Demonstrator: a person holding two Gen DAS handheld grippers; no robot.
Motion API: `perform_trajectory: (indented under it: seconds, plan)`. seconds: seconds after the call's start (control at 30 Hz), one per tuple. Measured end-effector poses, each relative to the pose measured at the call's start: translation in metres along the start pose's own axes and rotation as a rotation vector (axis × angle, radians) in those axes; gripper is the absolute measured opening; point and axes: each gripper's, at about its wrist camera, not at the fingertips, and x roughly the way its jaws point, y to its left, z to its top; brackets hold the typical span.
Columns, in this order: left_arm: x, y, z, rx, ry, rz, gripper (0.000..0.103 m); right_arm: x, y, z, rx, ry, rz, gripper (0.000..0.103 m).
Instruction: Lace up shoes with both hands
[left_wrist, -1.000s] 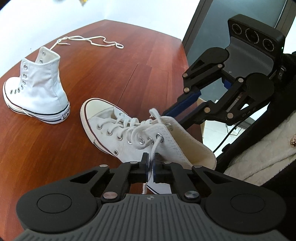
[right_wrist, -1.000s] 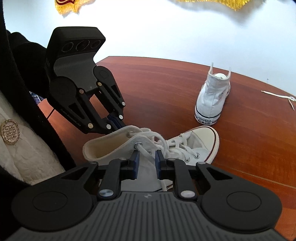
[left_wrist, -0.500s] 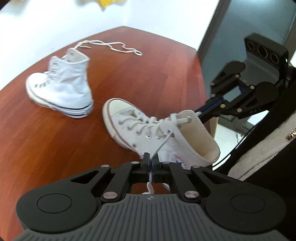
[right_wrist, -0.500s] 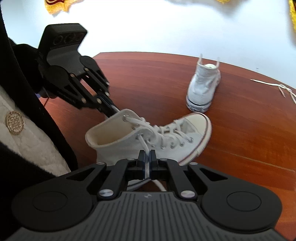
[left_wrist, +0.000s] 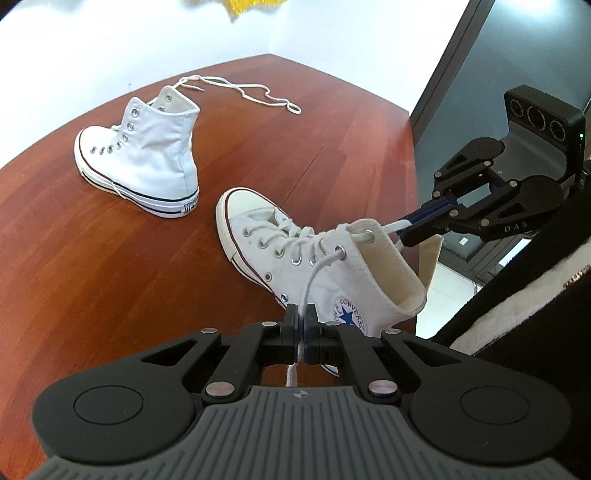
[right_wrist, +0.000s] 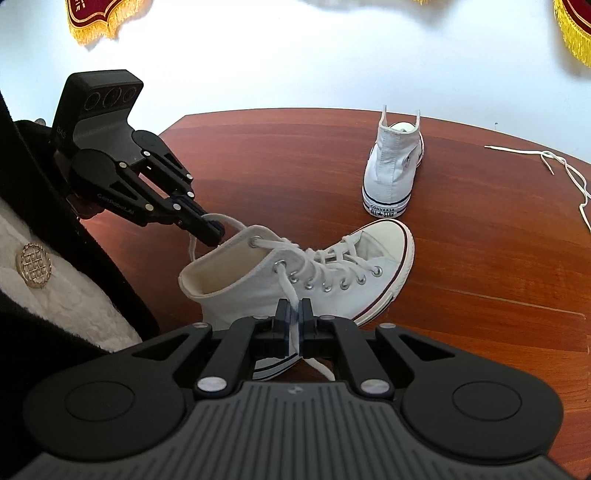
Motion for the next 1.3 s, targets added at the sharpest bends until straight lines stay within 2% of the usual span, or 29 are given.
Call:
perform_trajectory:
  seconds: [0.1,0.2,0.23,0.27,0.3,0.33,0.43,0.6,0.7,0.77,0.9,0.97,1.1,1.17,1.3]
  plan:
    - [-0.001,-0.002,0.001,0.001,-0.007,0.009,0.011,-0.002,0.001,0.001,0.009,-0.004,0.004,0.005]
    - [-0.003,-0.004,0.004,-0.008,-0.021,0.025,0.035,-0.004,0.002,0.003,0.022,-0.01,0.002,0.007]
    - [-0.005,-0.006,0.005,-0.011,-0.029,0.035,0.037,-0.004,0.002,0.004,0.025,-0.012,0.001,0.011]
    - [-0.007,-0.007,0.006,-0.015,-0.036,0.04,0.041,-0.004,0.002,0.004,0.029,-0.014,0.0,0.027]
    - [-0.009,-0.008,0.008,-0.02,-0.044,0.039,0.043,-0.005,0.003,0.004,0.034,-0.021,-0.003,0.033]
    - [-0.011,-0.01,0.01,-0.025,-0.052,0.037,0.044,-0.006,0.003,0.004,0.038,-0.024,-0.003,0.035]
    - [-0.016,-0.016,0.013,-0.018,-0.062,0.048,0.049,-0.008,0.004,0.006,0.058,-0.032,0.001,0.036]
    - [-0.017,-0.033,0.015,0.037,-0.058,0.113,0.058,-0.012,0.006,0.012,0.067,-0.038,-0.009,0.036]
    - [-0.017,-0.039,0.016,0.025,-0.069,0.136,0.062,-0.013,0.005,0.016,0.086,-0.048,-0.019,0.04]
    - [-0.017,-0.041,0.019,0.0,-0.089,0.17,0.065,-0.015,0.005,0.018,0.091,-0.058,-0.026,0.054]
    - [-0.019,-0.043,0.025,-0.045,-0.133,0.248,0.075,-0.014,0.004,0.02,0.093,-0.064,-0.036,0.058]
    - [-0.019,-0.043,0.027,-0.057,-0.142,0.267,0.086,-0.014,0.004,0.021,0.097,-0.066,-0.043,0.068]
    - [-0.014,-0.044,0.033,-0.093,-0.138,0.312,0.094,-0.014,0.001,0.025,0.111,-0.073,-0.058,0.076]
    - [-0.009,-0.045,0.037,-0.123,-0.11,0.345,0.096,-0.015,0.001,0.027,0.106,-0.075,-0.068,0.086]
    - [-0.005,-0.047,0.041,-0.173,-0.106,0.373,0.096,-0.017,0.002,0.031,0.07,-0.076,-0.081,0.089]
